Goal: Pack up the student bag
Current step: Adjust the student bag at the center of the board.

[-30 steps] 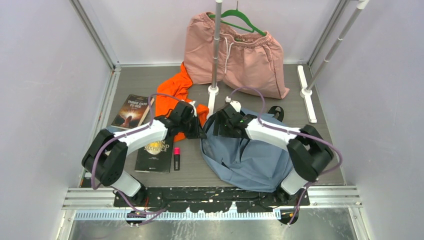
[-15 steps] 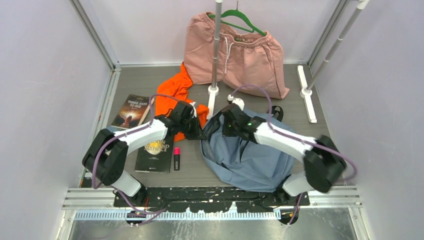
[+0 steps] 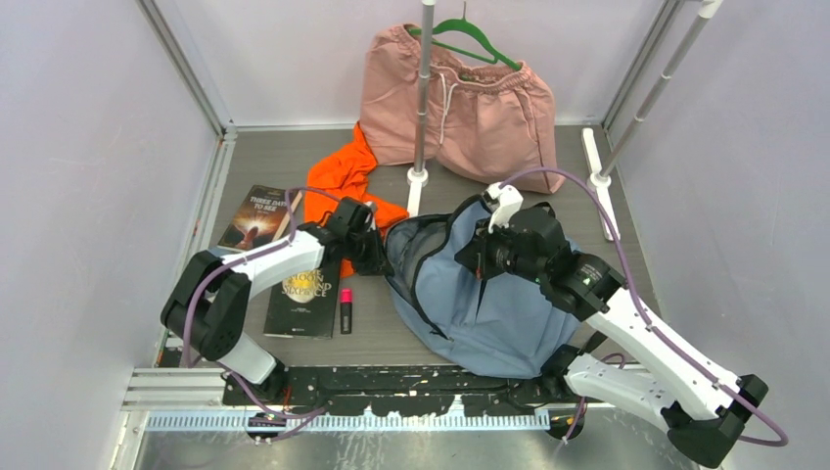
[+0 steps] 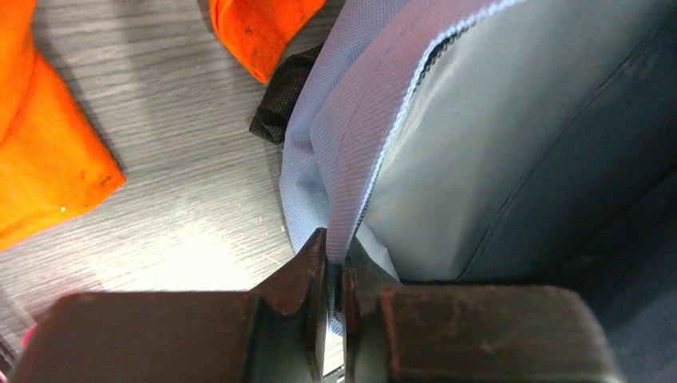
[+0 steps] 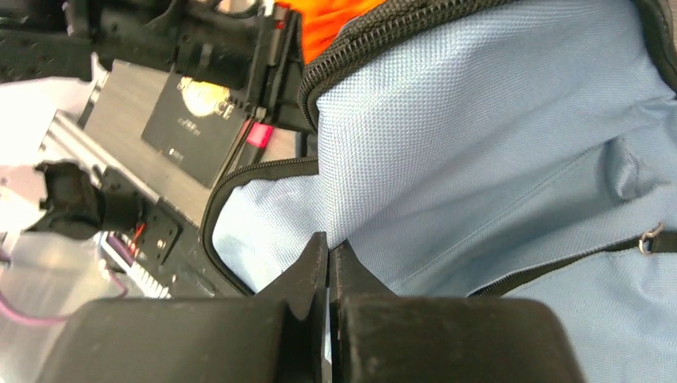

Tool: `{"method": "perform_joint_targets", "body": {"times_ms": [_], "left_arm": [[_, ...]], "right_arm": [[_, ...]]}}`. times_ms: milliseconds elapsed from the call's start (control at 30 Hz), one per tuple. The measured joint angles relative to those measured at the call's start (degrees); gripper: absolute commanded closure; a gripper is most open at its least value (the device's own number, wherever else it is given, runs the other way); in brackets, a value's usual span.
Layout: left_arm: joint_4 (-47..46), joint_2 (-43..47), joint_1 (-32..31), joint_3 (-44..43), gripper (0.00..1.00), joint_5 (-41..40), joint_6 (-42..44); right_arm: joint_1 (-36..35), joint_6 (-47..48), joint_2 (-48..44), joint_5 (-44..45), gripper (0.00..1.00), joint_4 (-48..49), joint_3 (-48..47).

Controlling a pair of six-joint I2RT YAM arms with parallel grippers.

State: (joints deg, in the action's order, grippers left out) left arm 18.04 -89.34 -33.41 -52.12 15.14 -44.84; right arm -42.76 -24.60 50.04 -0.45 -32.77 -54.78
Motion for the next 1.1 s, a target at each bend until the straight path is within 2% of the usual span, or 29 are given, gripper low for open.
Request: {"method": "perform_joint_targets", "body": {"times_ms": [67,200,300,467,533,600,800,967,1100], "left_arm": [[0.83,0.37,0.00,0.00,0.72,0.04,0.22],[4.37,1.95,0.00,-0.70,0.42,2.47,2.27],[8.76,3.39,0.00,-3.28,0.34,5.49,4.83],[12.46,9.38,0.02,-8.11,0.33,9.29,7.41],[10.25,11.80,0.09,-8.72,0.40,12.96,6.49],[5.44,12.70,0.13,-8.66,0.45,18.45,4.17],[-12.87,12.33,0.00,-1.33,0.41,30.16,-4.61],[-23.08,12.33,-0.07,4.63,0.39,35.01,-10.69],[-30.77,12.31,-0.11,5.79,0.37,36.87,-15.08]], "right_arm": [[0.04,1.60,0.04,-2.86,0.99,-1.62,-1.44],[0.31,4.81,1.51,-7.56,0.99,-4.11,-3.72],[0.72,6.43,3.67,-10.21,0.99,-5.09,-3.96],[1.38,6.73,5.49,-12.20,0.99,-5.09,-3.93],[1.38,6.73,5.51,-12.96,0.99,-4.92,-3.93],[1.40,6.73,5.66,-13.66,0.99,-4.70,-3.93],[1.40,6.25,6.12,-14.23,0.99,-4.07,-3.72],[1.40,6.14,6.27,-14.75,0.99,-3.61,-3.69],[1.53,5.99,7.82,-16.46,0.99,-3.02,-3.69]]}}
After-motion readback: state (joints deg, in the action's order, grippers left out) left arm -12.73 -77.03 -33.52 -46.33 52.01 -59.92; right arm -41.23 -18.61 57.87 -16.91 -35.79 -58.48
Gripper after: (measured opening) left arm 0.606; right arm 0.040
